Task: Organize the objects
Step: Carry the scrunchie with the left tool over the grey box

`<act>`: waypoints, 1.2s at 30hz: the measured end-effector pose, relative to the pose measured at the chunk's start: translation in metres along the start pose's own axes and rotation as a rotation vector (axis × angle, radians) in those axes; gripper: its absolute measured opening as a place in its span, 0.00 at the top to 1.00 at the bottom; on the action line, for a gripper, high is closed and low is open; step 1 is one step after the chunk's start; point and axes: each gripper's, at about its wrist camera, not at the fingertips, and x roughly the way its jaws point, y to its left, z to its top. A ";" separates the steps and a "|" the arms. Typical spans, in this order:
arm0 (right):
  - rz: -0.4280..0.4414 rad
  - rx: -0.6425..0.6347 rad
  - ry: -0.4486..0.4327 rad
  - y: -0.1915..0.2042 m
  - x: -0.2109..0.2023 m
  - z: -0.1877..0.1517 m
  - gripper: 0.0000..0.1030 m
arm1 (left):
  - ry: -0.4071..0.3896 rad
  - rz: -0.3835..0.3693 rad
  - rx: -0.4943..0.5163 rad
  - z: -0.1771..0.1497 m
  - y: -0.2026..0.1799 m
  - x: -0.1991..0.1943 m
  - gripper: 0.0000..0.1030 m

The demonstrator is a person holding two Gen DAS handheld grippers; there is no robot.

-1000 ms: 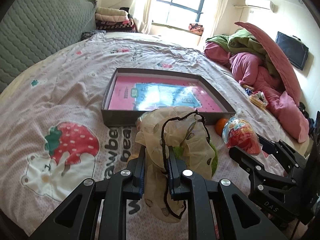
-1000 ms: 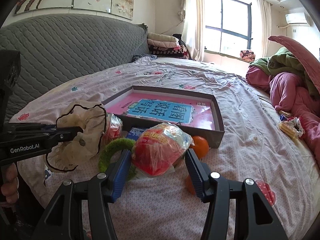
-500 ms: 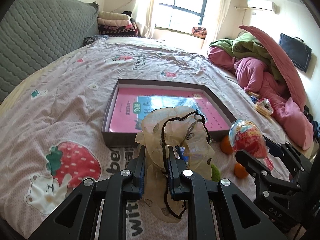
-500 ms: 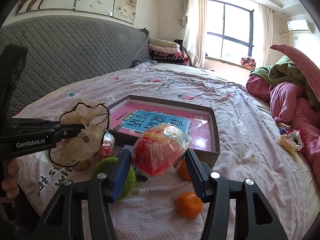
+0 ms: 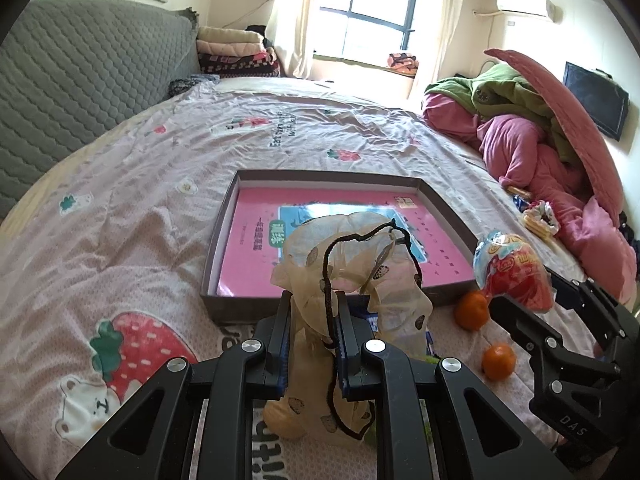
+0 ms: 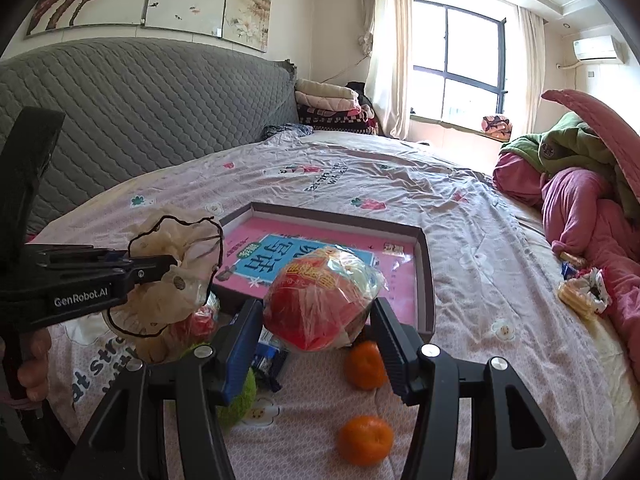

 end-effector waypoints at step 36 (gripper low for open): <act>-0.067 -0.009 0.084 -0.042 0.074 0.034 0.45 | 0.052 0.066 -0.020 0.057 0.029 0.079 0.82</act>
